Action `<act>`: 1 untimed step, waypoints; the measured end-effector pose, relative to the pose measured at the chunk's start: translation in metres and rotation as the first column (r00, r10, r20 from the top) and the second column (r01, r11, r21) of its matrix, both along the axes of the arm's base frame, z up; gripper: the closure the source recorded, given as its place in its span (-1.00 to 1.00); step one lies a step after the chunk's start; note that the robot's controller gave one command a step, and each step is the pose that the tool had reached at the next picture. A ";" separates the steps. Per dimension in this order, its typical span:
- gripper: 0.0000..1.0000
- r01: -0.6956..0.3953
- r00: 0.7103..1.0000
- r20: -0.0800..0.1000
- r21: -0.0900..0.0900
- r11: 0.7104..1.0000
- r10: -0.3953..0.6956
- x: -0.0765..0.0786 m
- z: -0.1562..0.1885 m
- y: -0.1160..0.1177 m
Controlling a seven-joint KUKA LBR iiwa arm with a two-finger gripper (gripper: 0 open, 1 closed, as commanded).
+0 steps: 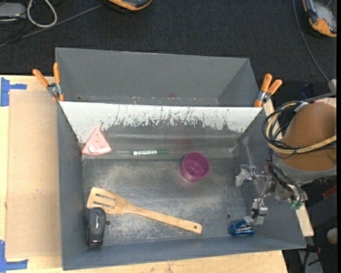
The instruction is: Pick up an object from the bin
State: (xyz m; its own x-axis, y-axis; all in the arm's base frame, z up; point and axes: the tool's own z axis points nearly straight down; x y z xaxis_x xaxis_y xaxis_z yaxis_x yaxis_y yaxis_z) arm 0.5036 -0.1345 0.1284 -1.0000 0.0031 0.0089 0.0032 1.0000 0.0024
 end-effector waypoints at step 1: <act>-1.00 -0.005 1.000 0.007 -0.002 1.000 0.005 0.002 0.004 0.001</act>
Offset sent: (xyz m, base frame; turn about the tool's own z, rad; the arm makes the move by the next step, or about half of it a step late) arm -0.0202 -0.0226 -0.0584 0.2355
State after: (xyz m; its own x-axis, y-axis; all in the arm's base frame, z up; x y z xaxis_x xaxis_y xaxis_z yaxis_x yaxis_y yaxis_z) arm 0.5057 -0.1340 0.1321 -1.0000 -0.0018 0.0018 -0.0018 1.0000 0.0007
